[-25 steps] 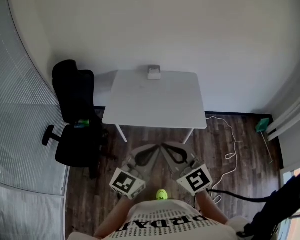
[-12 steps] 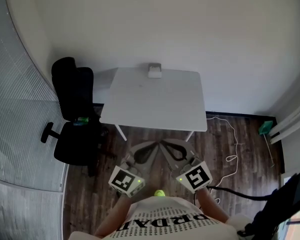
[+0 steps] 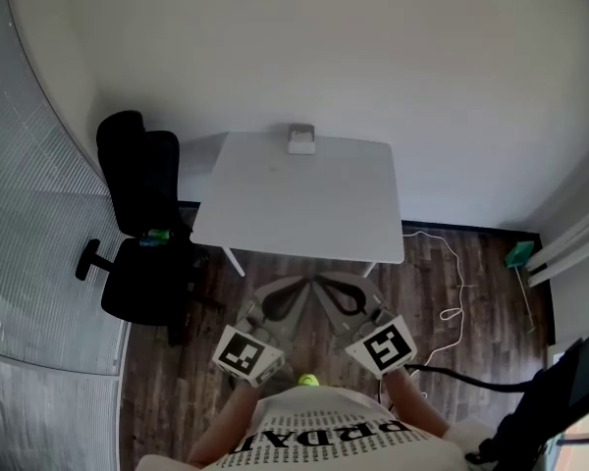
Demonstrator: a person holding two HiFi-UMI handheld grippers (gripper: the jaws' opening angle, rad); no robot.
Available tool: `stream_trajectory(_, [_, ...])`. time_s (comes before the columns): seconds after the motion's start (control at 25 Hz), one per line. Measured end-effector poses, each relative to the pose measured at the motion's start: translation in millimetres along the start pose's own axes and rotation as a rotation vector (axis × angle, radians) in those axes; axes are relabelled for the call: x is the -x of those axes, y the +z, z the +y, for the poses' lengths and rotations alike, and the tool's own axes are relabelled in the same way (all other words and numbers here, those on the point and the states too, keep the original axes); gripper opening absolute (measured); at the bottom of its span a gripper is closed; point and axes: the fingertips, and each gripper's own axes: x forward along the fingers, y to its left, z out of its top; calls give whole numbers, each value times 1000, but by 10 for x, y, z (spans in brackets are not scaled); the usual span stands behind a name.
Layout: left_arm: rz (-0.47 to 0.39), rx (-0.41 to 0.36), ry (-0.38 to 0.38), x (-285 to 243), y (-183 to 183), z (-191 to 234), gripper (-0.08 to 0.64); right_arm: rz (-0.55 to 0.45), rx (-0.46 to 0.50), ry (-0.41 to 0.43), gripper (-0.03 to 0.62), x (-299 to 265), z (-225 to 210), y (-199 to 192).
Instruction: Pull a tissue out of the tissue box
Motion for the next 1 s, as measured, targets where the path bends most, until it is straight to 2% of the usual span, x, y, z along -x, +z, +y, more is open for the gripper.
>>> stream_trajectory(0.36, [-7,21,-4,-187,8,447,-8,27,6,-2,8,-408,-250,-77])
stream_trajectory(1.0, [17,23,-89,-718,175,1373,-8,39,9,-73,8,-1262,-932,-67])
